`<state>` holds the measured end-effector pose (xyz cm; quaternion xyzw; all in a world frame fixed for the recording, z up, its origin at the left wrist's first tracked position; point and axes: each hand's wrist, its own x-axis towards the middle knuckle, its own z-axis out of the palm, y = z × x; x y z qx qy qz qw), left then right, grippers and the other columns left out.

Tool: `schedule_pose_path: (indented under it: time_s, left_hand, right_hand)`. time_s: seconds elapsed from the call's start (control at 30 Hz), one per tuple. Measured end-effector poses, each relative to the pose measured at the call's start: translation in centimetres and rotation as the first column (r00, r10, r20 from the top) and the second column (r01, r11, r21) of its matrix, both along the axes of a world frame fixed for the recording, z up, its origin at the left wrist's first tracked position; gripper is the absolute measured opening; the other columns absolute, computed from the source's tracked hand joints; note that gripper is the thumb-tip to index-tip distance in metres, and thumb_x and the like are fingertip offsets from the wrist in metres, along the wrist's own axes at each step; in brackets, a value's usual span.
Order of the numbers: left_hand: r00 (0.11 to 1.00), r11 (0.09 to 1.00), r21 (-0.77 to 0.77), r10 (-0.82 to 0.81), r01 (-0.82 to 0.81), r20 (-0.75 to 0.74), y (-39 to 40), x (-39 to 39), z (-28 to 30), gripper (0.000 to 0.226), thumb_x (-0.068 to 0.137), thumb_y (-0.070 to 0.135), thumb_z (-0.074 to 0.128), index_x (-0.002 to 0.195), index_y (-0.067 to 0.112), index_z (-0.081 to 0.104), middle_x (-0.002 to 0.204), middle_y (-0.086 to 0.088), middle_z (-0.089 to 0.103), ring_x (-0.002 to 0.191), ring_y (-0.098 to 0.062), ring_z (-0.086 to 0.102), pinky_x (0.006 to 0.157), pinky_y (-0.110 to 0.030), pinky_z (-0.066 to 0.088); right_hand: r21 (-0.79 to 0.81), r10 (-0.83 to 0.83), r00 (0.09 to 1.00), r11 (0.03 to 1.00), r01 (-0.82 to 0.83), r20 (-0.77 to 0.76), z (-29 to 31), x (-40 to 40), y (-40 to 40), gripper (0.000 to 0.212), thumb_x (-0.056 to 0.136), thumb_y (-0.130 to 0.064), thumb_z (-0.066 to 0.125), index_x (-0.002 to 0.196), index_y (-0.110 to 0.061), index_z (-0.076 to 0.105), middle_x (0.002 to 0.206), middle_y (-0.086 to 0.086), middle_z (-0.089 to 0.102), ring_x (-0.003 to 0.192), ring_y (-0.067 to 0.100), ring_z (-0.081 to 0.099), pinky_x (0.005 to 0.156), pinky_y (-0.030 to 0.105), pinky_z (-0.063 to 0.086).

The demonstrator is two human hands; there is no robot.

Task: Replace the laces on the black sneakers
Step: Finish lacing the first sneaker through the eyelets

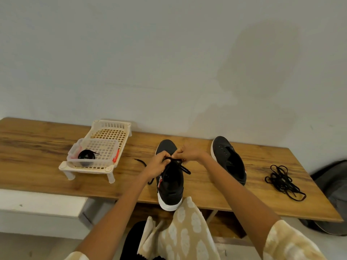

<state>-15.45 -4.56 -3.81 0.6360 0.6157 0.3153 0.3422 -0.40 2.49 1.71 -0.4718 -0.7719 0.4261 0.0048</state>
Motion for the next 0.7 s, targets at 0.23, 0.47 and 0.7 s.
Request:
schedule_pose_path:
  time_s: [0.23, 0.47, 0.7]
  left_hand:
    - [0.981, 0.957, 0.215, 0.189, -0.194, 0.044, -0.9, 1.3, -1.5, 0.006, 0.090, 0.003, 0.057, 0.093, 0.008, 0.060, 0.090, 0.002, 0.058, 0.085, -0.006, 0.052, 0.078, -0.012, 0.041]
    - [0.959, 0.905, 0.323, 0.277, -0.279, 0.053, -1.2, 1.9, -2.3, 0.009, 0.085, 0.000, 0.063, 0.089, 0.008, 0.063, 0.094, 0.000, 0.056, 0.084, 0.003, 0.049, 0.078, -0.002, 0.035]
    - [0.956, 0.922, 0.259, 0.255, -0.286, 0.148, -1.1, 1.6, -2.0, 0.011, 0.084, 0.001, 0.064, 0.089, 0.011, 0.065, 0.088, 0.006, 0.061, 0.085, 0.002, 0.055, 0.077, -0.006, 0.041]
  right_hand:
    - [-0.260, -0.090, 0.995, 0.961, 0.096, 0.033, 0.3, -0.4, 0.4, 0.010, 0.094, -0.017, 0.058, 0.093, -0.013, 0.067, 0.076, 0.002, 0.059, 0.063, 0.009, 0.052, 0.062, 0.020, 0.048]
    - [-0.142, 0.013, 0.989, 0.990, 0.007, 0.145, 1.1, -1.1, 0.8, 0.025, 0.090, -0.013, 0.060, 0.114, -0.006, 0.066, 0.090, 0.004, 0.059, 0.076, 0.011, 0.054, 0.067, 0.021, 0.049]
    - [-0.056, 0.125, 0.972, 0.992, -0.116, 0.200, 1.5, -1.5, 0.8, 0.020, 0.091, -0.008, 0.057, 0.107, -0.001, 0.066, 0.075, -0.001, 0.060, 0.067, 0.007, 0.056, 0.063, 0.016, 0.049]
